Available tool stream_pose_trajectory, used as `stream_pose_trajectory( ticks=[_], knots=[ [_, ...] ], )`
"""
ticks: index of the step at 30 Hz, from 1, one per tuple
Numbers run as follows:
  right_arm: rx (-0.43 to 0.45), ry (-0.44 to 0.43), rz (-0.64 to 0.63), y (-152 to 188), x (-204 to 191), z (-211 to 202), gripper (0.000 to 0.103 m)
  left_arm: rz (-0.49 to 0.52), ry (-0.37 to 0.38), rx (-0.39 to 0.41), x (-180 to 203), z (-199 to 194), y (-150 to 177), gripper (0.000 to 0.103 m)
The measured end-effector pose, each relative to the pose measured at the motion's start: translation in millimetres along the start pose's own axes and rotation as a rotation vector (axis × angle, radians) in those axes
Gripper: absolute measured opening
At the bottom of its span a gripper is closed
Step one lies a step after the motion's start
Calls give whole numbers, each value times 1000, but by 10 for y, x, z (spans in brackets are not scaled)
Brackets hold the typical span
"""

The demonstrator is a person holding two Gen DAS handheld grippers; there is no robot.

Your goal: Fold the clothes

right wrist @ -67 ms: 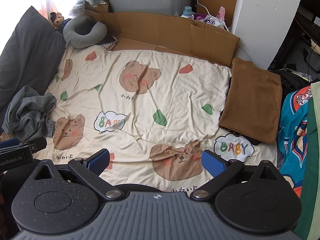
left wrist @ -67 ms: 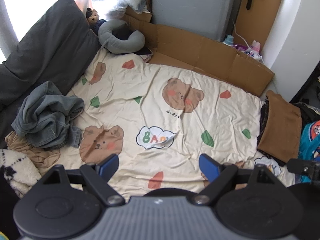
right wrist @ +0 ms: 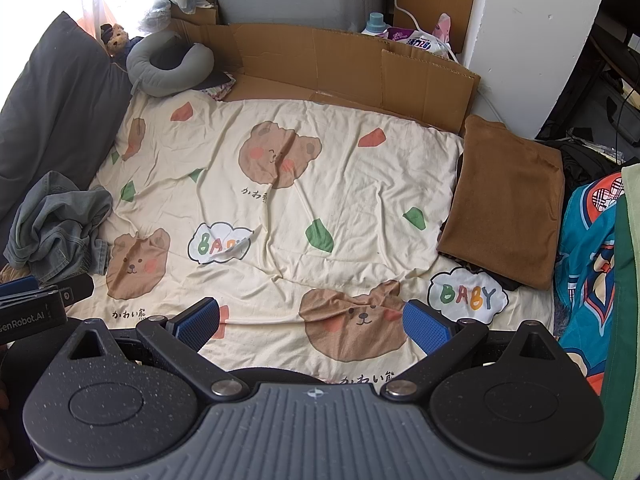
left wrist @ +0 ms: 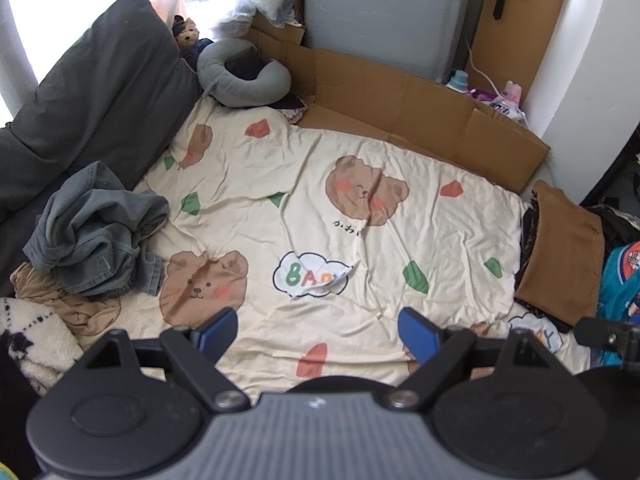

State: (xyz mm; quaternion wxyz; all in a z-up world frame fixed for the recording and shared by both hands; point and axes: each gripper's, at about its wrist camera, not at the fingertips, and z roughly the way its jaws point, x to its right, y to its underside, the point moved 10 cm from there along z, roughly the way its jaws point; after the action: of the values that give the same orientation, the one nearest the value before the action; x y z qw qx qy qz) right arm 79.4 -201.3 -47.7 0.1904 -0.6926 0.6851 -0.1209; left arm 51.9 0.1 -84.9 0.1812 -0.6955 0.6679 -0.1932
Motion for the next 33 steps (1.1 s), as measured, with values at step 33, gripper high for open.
stream_pose_trajectory(
  ticks=[33],
  knots=[
    [3, -42, 19, 5, -40, -10, 96, 3, -24, -3, 9, -6, -31, 89]
  ],
)
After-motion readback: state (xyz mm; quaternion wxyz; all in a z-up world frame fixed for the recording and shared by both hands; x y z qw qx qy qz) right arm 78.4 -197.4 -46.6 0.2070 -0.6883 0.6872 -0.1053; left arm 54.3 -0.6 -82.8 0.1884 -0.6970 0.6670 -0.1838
